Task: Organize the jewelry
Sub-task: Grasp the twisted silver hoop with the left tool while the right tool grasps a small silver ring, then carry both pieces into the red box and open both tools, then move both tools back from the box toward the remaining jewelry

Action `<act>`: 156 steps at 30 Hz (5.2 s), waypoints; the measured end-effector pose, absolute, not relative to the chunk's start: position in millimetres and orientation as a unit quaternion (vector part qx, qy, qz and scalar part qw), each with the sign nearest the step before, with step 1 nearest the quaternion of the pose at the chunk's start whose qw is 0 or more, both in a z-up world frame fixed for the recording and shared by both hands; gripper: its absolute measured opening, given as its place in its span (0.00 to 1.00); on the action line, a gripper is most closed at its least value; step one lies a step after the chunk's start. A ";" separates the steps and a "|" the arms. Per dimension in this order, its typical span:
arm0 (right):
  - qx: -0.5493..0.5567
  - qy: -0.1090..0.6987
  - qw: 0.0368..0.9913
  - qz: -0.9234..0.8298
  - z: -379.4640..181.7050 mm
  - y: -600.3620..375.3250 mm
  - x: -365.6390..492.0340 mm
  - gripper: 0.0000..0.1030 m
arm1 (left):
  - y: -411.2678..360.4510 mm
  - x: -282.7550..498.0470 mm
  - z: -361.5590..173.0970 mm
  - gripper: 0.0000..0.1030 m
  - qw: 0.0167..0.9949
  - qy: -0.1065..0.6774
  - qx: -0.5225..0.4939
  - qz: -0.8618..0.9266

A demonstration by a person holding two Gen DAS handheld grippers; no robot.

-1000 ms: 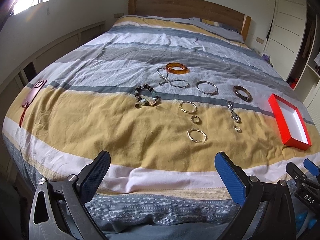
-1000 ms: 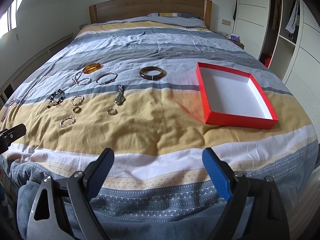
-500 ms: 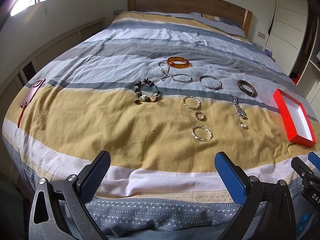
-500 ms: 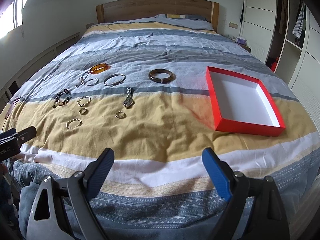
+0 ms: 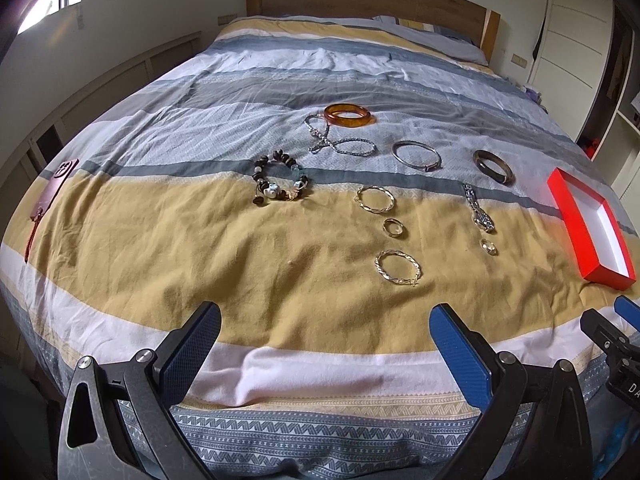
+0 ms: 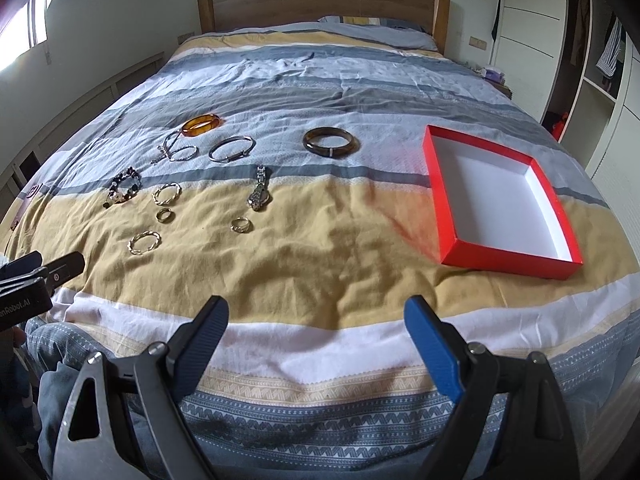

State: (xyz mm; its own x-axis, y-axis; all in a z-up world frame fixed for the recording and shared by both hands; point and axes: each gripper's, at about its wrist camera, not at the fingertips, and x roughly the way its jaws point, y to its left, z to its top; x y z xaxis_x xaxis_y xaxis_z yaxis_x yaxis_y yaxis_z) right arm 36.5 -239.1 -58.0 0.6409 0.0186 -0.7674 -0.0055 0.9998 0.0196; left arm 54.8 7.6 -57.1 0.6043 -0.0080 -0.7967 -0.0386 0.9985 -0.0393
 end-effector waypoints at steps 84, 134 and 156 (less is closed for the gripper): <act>0.065 0.408 0.895 0.170 -51.3 -294.8 99.2 0.17 | -75.6 106.7 -55.3 0.36 0.871 0.474 -0.034 -0.124; 0.018 0.439 0.898 -0.001 -26.6 -536.2 64.7 0.28 | -348.2 133.0 -32.5 0.69 0.844 0.438 0.122 -0.284; 0.011 0.392 0.914 0.108 14.5 -338.5 29.8 0.29 | -51.9 60.8 -5.6 0.81 0.906 0.417 0.027 -0.068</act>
State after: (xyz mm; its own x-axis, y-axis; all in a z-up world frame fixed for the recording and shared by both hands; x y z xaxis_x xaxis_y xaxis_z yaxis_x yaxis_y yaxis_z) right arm 29.8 -338.5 14.5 0.6694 0.2064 -0.7136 -0.1892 0.9763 0.1049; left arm 60.8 -51.9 -5.6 0.6421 -0.1012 -0.7599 0.1461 0.9892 -0.0082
